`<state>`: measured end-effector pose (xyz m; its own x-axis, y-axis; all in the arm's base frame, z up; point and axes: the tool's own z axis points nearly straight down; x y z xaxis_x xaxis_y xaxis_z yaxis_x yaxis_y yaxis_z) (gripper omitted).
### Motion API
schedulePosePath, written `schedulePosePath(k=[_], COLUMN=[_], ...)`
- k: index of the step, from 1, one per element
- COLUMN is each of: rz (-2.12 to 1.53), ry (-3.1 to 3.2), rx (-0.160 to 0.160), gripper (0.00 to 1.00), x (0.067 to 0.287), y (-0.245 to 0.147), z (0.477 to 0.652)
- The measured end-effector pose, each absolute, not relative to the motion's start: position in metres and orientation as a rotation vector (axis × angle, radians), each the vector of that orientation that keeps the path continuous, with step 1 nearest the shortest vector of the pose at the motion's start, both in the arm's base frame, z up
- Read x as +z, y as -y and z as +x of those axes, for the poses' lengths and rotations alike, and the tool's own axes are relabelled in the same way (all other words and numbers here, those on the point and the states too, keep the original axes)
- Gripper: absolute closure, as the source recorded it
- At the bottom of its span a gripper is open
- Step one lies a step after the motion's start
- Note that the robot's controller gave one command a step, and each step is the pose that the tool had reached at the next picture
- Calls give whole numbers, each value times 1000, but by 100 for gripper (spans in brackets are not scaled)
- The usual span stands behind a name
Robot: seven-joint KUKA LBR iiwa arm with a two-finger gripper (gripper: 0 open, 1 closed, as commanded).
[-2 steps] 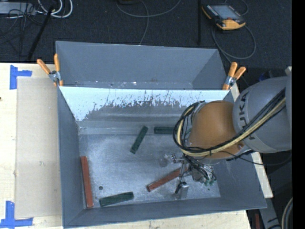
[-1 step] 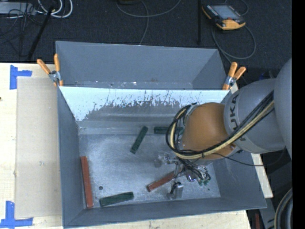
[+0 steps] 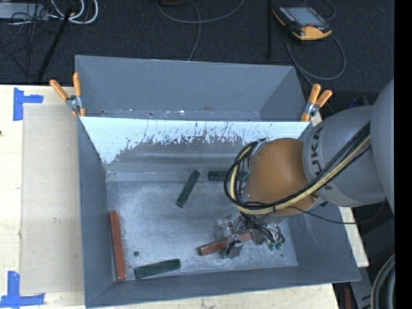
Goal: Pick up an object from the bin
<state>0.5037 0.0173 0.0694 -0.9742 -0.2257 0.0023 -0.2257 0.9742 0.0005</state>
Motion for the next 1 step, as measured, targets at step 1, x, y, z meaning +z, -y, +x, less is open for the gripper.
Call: schedulePosePath(k=[1], rz=[245], ry=[3138], rx=[0], gripper=[100], x=[213], y=[-26], z=[501])
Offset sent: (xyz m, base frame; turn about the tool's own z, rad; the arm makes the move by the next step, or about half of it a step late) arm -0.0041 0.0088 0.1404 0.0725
